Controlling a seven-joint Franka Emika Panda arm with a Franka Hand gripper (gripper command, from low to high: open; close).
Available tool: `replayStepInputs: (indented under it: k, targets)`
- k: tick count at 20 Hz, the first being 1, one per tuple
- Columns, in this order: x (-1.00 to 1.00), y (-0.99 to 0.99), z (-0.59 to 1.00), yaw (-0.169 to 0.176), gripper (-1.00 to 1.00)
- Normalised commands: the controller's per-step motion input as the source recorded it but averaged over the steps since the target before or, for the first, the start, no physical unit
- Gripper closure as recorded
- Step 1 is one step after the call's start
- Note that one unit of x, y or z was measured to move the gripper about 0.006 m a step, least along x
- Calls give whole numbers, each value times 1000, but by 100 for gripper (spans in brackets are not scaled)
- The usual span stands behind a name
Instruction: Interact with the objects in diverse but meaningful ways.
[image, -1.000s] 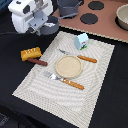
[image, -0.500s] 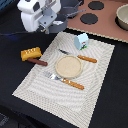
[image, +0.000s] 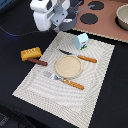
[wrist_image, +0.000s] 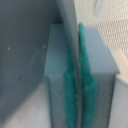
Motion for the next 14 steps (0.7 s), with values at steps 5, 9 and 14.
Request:
replayStepInputs:
  k: [5, 9, 14]
  targets:
    - [965, 582, 472, 0, 100]
    - [931, 618, 424, 0, 100]
    - [920, 618, 467, 0, 100]
